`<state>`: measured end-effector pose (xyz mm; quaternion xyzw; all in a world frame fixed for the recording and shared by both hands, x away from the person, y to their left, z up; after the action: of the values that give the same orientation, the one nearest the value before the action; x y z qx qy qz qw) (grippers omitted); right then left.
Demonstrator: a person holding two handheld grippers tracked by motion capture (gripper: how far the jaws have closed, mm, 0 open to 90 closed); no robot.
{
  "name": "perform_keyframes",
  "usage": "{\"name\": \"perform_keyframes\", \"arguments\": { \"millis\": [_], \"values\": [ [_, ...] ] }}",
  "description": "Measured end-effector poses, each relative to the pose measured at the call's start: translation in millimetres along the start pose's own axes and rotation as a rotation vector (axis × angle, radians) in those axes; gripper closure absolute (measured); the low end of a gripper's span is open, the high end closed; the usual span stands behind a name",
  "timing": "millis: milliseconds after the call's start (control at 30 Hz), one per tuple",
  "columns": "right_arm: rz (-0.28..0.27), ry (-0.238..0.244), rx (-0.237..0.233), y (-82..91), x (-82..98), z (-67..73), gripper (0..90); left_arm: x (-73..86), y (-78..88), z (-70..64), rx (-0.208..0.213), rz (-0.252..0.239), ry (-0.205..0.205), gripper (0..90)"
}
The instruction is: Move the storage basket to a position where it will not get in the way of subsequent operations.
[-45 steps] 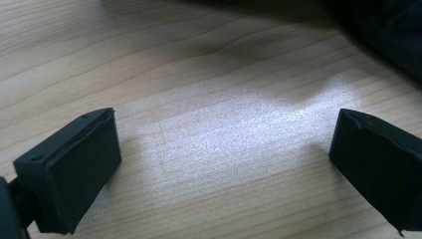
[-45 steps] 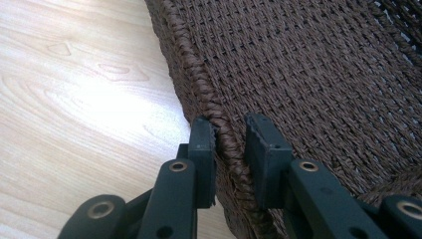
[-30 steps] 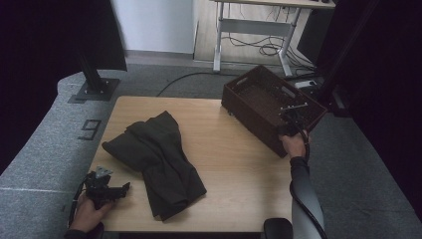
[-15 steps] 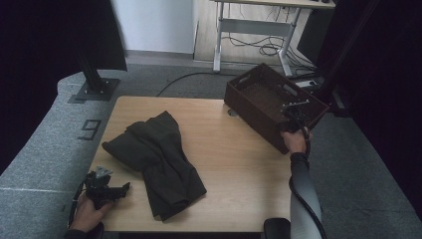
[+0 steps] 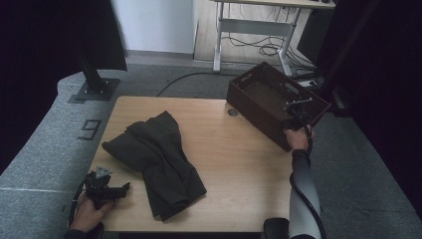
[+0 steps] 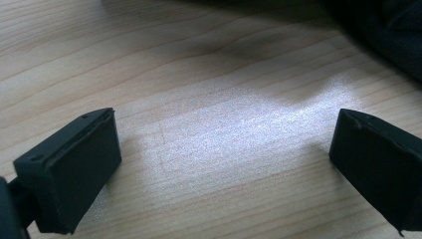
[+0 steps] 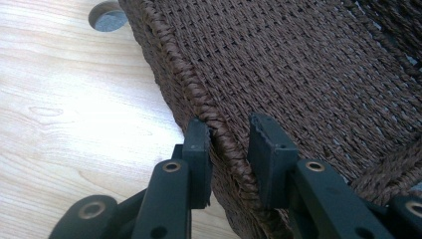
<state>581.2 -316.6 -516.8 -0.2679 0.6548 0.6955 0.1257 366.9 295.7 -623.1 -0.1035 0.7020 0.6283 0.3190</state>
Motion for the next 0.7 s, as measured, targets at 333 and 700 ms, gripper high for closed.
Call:
{"name": "perform_keyframes", "arguments": {
  "millis": [333,700],
  "values": [
    [-0.005,0.007,0.027,1.4,-0.4,1.2,67.2,-0.1,0.0,-0.1,0.000,0.001,-0.001,0.0],
    [-0.048,0.009,-0.011,9.5,-3.2,5.4,40.3,-0.1,-0.1,-0.1,0.000,0.001,-0.001,0.0]
  ]
}}
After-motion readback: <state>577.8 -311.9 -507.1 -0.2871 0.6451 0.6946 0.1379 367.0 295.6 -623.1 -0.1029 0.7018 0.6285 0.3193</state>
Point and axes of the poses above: each handheld gripper's, and its own axes: y roughly backward along the jaws, x roughly out of its underside, z roughly to its left, the point moved 10 cm from there along -y, roughly forward along the jaws, and after that the axes turned 6 degrees about z, right-handed, at the moved point
